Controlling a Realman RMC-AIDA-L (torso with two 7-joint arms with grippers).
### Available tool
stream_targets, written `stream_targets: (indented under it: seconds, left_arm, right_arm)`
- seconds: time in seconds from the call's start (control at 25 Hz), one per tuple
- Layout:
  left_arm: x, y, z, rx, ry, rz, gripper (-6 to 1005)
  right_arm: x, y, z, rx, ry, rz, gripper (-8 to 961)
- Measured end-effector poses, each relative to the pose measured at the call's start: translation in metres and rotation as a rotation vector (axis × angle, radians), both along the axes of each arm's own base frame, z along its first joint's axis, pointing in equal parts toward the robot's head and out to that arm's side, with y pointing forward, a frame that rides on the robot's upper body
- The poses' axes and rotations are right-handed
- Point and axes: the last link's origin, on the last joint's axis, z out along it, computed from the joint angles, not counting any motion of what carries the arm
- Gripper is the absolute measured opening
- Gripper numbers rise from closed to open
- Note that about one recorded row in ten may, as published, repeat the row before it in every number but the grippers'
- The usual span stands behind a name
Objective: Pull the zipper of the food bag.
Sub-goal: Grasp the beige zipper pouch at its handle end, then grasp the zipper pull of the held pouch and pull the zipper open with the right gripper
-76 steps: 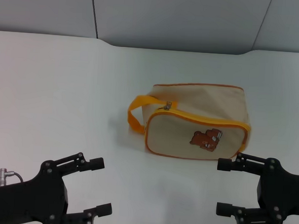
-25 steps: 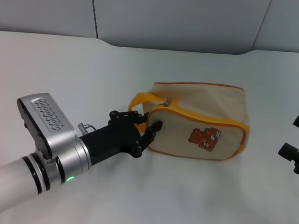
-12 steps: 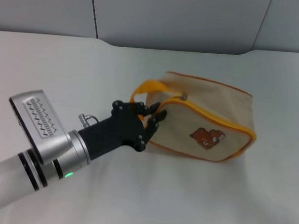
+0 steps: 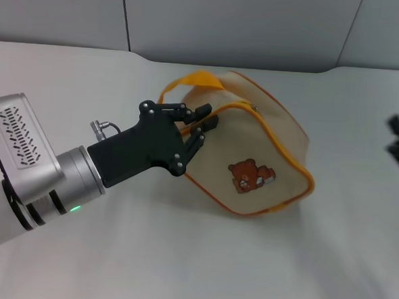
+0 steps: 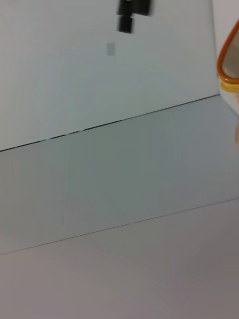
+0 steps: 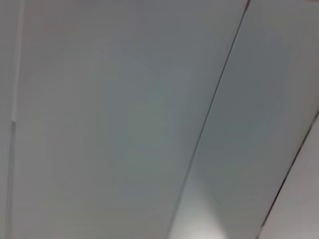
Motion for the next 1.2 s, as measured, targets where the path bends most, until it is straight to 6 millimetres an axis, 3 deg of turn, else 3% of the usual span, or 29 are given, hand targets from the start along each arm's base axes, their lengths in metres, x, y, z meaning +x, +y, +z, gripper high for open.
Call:
stream_targets:
  seconds: [0.2,0.44,1.2]
  left_arm:
    - [0.003,0.003,0.004,0.009,-0.003,-0.022,123]
    - [0.006,0.004,0.004,0.012,-0.005,-0.030,116]
    - [0.008,0.006,0.002,0.055,0.004,-0.041,104]
  right_arm:
    - [-0.032,0.021,-0.048,0.091,-0.236,-0.010,754]
    - [-0.049,0.042,-0.076,0.066,-0.400,-0.017,748]
    - [-0.074,0.043,-0.097,-0.020,-0.370,0.047,729]
